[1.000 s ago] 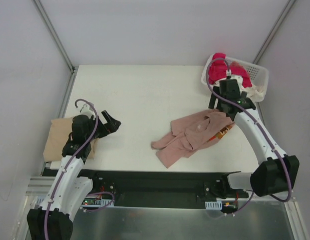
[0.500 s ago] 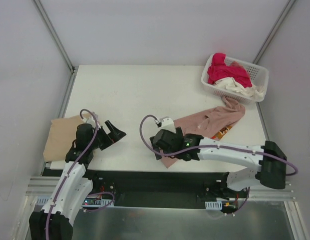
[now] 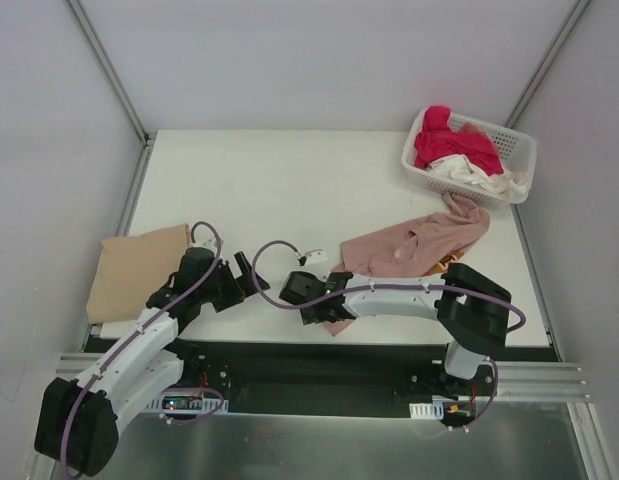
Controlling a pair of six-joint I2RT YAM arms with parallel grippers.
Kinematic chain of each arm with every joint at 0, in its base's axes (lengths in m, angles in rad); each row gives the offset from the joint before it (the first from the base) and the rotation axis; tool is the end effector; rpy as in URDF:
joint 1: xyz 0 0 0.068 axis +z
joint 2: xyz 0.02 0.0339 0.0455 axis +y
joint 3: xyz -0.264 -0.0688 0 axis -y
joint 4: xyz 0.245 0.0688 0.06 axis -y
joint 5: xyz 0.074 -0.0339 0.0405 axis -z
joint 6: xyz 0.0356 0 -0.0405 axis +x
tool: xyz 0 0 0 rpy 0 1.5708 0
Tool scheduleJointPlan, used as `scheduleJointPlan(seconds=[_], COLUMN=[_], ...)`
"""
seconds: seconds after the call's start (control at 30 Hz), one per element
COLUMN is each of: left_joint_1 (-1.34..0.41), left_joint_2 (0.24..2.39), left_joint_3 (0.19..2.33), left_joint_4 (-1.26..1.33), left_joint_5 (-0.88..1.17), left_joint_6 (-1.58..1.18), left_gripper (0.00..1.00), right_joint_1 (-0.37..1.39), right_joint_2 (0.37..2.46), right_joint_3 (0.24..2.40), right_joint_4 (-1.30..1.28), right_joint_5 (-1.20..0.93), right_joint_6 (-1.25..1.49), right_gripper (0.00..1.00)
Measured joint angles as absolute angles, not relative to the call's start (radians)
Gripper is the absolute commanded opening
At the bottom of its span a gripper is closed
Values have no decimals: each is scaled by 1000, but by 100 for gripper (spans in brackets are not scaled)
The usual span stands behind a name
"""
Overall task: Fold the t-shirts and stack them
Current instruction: Flatten out the tshirt
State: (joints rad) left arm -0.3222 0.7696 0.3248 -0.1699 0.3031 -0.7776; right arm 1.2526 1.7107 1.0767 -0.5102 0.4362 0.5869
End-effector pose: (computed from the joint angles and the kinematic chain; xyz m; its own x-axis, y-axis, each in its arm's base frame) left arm 0.1537 -0.0625 0.1837 -0.7641 -0.4508 -0.4614 -0.0036 0.7182 -0.6958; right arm 0.1187 0.3123 0.1814 -0.6836 -0.4710 -0.5575 -0.5135 0.8532 -0.0911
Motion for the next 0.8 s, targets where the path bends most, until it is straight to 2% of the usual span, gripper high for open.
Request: scheduleJointPlan(seconds=[0.03, 0.13, 0.2, 0.37, 0.5, 0.57, 0.6, 0.67, 0.73, 0.8], left_joint_1=[-329, -342, -354, -398, -427, -437, -440, -452, -465, -473], left_joint_2=[786, 817, 826, 843, 860, 873, 880, 893, 904, 911], left_joint_3=[326, 332, 338, 360, 372, 376, 377, 383, 390, 395], left_joint_4=[-171, -171, -171, -169, -169, -170, -170, -170, -170, -170], left_joint_5=[299, 279, 274, 250, 240, 225, 223, 221, 220, 216], left_joint_6=[-779, -789, -797, -804, -810, -817, -820, -823, -825, -826], left_gripper=[99, 99, 99, 99, 99, 99, 99, 99, 99, 99], right_joint_1=[1253, 1253, 1253, 1252, 1250, 1250, 1250, 1250, 1250, 1248], right_joint_2=[1719, 1721, 1720, 1707, 1706, 1707, 1708, 1712, 1713, 1708], right_joint_3=[1076, 1065, 1058, 1029, 1022, 1015, 1011, 1006, 1001, 994], right_joint_4=[-509, -513, -517, -542, -537, -515, -504, -484, -464, -454], right_joint_5=[436, 447, 465, 504, 505, 483, 473, 454, 448, 450], right_joint_6=[595, 625, 635, 654, 647, 640, 636, 632, 624, 615], right_gripper=[42, 36, 36, 47, 49, 46, 43, 31, 14, 2])
